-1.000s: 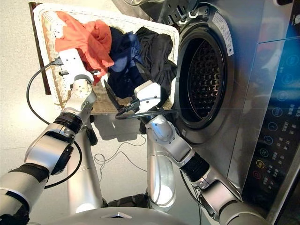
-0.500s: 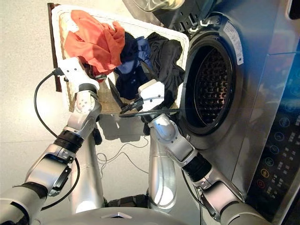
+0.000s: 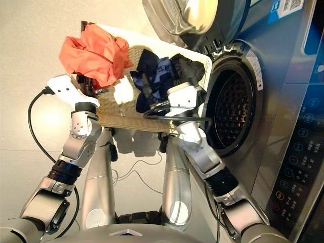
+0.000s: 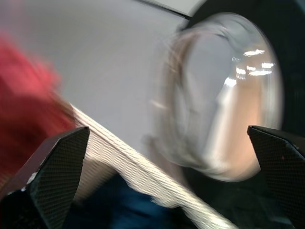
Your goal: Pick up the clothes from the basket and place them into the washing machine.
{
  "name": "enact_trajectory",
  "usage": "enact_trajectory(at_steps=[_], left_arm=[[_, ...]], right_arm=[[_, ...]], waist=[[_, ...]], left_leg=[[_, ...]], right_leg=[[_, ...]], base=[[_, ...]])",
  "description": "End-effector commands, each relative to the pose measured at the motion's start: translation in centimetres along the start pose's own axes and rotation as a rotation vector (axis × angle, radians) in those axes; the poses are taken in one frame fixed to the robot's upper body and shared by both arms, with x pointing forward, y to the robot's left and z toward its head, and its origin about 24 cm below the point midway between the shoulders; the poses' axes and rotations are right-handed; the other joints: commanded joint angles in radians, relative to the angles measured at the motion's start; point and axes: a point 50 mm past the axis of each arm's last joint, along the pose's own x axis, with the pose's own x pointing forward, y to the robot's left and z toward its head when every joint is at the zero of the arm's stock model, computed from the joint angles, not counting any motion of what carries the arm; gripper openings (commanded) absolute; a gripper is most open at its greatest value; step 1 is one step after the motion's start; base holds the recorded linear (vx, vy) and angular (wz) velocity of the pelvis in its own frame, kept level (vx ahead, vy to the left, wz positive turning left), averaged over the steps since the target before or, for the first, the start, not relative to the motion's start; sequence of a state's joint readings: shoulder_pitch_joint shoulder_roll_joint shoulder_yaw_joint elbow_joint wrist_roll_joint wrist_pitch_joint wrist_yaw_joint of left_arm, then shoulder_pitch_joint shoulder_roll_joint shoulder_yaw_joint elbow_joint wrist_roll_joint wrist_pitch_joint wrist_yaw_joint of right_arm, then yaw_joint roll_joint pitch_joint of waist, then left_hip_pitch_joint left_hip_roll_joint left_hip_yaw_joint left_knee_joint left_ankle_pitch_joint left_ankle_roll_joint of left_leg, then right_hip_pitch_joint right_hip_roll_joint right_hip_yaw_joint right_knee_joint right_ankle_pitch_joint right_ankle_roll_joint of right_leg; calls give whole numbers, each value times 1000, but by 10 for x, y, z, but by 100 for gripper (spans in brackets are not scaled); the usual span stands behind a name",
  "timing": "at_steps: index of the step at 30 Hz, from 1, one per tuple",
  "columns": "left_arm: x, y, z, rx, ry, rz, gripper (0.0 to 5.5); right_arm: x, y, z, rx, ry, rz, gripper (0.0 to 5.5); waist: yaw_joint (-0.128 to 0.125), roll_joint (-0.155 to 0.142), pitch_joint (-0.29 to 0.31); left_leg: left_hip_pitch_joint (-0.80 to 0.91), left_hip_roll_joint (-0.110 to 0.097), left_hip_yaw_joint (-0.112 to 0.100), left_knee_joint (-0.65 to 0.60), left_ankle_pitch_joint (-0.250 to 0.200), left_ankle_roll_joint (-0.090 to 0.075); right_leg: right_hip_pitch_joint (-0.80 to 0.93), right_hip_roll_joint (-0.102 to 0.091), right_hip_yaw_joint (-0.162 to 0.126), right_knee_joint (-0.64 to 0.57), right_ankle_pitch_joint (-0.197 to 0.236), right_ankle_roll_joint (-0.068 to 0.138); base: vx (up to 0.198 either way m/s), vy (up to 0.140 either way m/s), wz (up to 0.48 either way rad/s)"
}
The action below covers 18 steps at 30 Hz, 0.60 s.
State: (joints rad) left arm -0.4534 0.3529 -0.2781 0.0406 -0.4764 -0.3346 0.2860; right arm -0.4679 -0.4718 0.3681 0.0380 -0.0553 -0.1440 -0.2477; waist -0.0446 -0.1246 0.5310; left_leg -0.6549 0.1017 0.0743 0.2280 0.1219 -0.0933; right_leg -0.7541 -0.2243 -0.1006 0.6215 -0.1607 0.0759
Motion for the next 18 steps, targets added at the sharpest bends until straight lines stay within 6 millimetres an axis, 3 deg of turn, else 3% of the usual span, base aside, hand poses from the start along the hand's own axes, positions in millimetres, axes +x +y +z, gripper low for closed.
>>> enact_trajectory(at_steps=[1, 5, 8, 9, 18], left_arm=[[-3, -38, 37, -178, -167, -236, 0], [-11, -64, 43, -201, -135, -459, 0], [-14, -74, 41, -266, -104, -514, 0], [-21, -87, 40, -341, -64, -586, 0], [-33, -105, 32, -422, 23, -704, 0]], right_arm=[[14, -12, 12, -243, -62, 39, 550], [27, 9, 27, -262, -121, 172, 550], [35, 19, 37, -273, -165, 230, 550], [43, 29, 49, -269, -215, 272, 550], [67, 43, 97, -314, -404, 352, 550]], waist=[[8, 58, -11], [17, 77, -11], [21, 82, -11], [26, 87, -11], [32, 96, -11]], left_leg=[[19, -14, -18, 139, -148, 37], [38, -14, -17, 139, -149, 38], [41, -14, -16, 135, -146, 38], [43, -12, -16, 132, -143, 37], [30, -9, -9, 128, -137, 33]], right_leg=[[106, 13, 47, -258, 176, 39], [122, 11, 55, -256, 169, 38], [124, 14, 58, -262, 170, 38], [126, 17, 63, -268, 170, 38], [105, 21, 74, -276, 178, 38]], base=[[0, 0, 0], [0, 0, 0], [0, 0, 0], [0, 0, 0], [0, 0, 0]])
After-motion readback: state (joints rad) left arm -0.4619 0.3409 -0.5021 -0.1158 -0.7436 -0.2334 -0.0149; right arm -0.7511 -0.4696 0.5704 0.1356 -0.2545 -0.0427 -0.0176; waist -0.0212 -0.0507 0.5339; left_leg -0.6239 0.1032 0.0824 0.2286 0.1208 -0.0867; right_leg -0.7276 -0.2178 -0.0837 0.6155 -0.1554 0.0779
